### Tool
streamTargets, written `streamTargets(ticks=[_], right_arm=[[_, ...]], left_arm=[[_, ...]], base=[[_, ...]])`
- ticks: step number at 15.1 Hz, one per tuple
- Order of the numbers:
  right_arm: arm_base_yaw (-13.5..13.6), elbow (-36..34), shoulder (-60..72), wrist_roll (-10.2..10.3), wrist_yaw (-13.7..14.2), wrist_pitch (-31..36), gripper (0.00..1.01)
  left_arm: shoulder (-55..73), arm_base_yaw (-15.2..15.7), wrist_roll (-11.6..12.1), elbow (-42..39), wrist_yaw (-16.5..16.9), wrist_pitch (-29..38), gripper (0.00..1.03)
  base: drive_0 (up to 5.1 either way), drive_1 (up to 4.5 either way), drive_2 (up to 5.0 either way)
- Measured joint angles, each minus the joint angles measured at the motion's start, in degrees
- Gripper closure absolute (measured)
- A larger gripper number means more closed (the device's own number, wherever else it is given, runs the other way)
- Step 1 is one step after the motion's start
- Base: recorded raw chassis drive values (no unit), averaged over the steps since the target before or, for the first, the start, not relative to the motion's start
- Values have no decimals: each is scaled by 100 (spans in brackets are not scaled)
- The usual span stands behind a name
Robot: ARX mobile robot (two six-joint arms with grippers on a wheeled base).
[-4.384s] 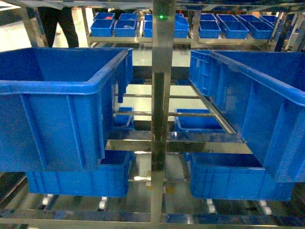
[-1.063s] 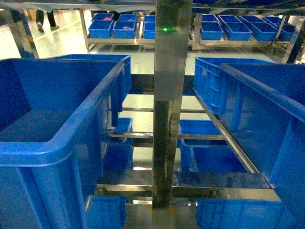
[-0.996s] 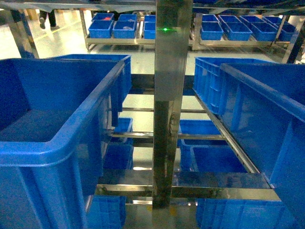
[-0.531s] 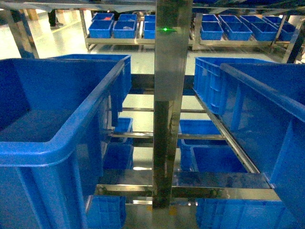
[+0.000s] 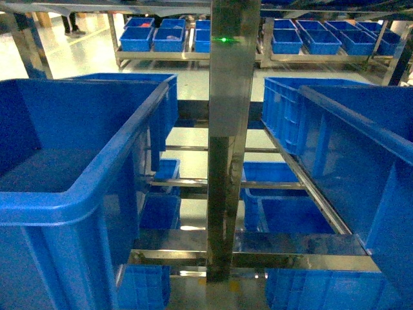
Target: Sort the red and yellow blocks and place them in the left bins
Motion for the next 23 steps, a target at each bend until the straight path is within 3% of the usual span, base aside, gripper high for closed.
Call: streamTargets(ticks=[3,8,9,12,15,18,23], right_arm=[[17,-66,35,-144,-11,-144,73],[13,-439,0,-361,221,-46,73],[31,-452,-15,-358,190,61,67],[212,-492,-122,-365,181,752,34],[243,-492,-76,-385,90,750,1],[376,-494,-192,-365,31,686,3],[769,-516,-1220,-74,-310,52,3]], left_arm=[[0,0,0,0,0,0,77],[0,0,0,0,0,0,77],[-2,0,0,0,0,2,77],[-2,0,0,0,2,4,77],[0,0,0,0,0,4,77],[0,0,0,0,0,2,77],[0,0,0,0,0,2,77]], base=[[0,0,0],[0,0,0],[0,0,0],[0,0,0],[0,0,0],[0,0,0],[0,0,0]])
